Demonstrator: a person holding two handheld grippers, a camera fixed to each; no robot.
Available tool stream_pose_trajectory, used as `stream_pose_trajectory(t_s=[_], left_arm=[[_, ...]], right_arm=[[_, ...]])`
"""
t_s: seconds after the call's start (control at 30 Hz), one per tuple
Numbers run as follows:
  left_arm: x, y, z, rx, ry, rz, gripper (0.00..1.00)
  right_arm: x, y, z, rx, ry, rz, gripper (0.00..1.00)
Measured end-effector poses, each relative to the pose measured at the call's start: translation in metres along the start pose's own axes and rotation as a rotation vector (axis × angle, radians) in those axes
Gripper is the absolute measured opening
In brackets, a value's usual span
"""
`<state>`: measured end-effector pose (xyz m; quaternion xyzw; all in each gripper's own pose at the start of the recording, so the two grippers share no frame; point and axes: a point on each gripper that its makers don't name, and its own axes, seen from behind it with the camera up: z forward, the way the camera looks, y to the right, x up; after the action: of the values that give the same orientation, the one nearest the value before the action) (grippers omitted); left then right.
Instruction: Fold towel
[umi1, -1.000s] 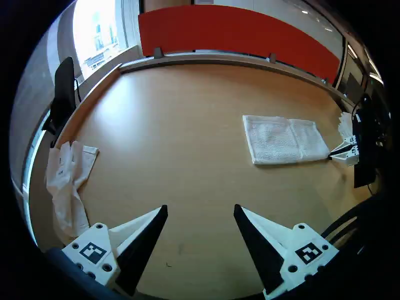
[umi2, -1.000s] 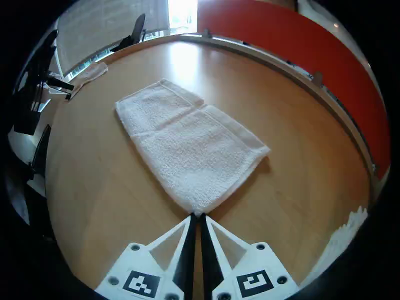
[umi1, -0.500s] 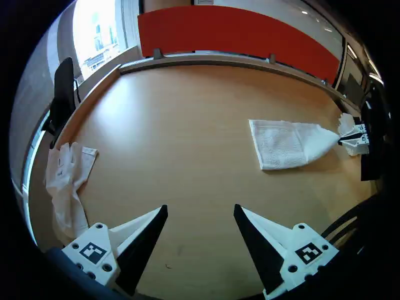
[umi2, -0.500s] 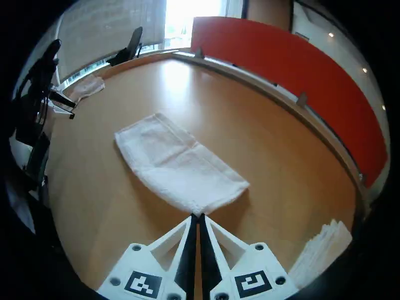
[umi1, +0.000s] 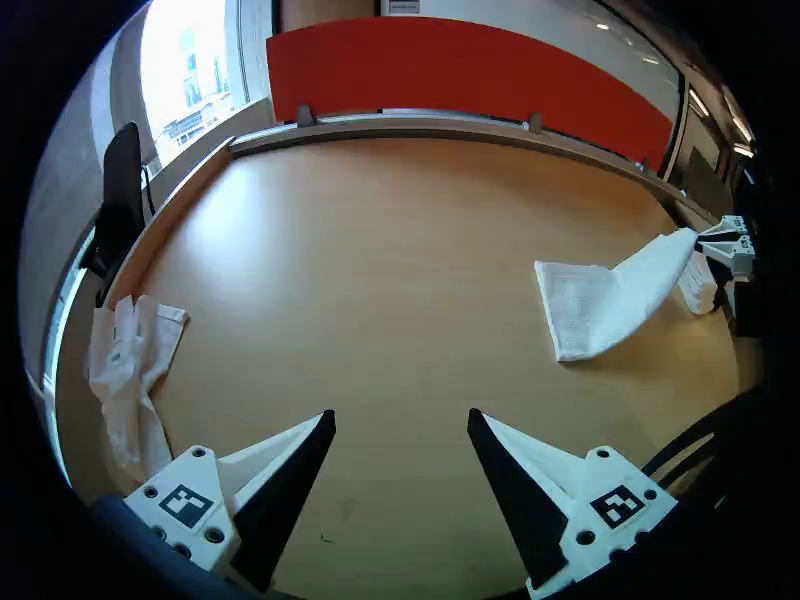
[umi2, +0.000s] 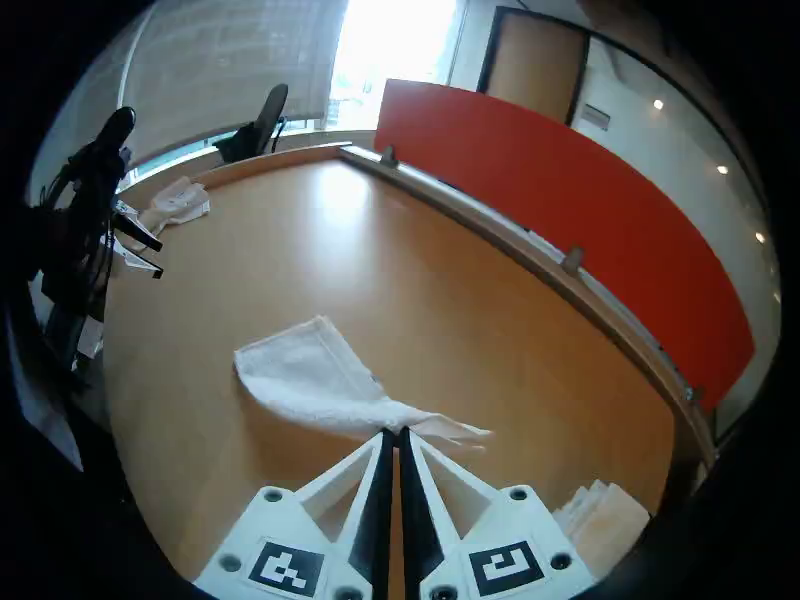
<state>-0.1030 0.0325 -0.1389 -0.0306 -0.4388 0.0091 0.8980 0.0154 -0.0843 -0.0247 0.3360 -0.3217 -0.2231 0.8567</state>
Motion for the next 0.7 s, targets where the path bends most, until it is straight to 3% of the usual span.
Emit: stream_pose_trajectory(t_s=[0.37,0.7], left_arm=[[0.001,0.007,0.0,-0.01,0.001,0.005,0.99],[0.006,0.01,0.001,-0.016,0.007,0.005,0.98]], right_arm=[[0.002,0.011,-0.012,-0.017,0.006,-0.009,0.08],[0.009,-0.006,-0.003,0.023,0.011,-0.036,0.08]])
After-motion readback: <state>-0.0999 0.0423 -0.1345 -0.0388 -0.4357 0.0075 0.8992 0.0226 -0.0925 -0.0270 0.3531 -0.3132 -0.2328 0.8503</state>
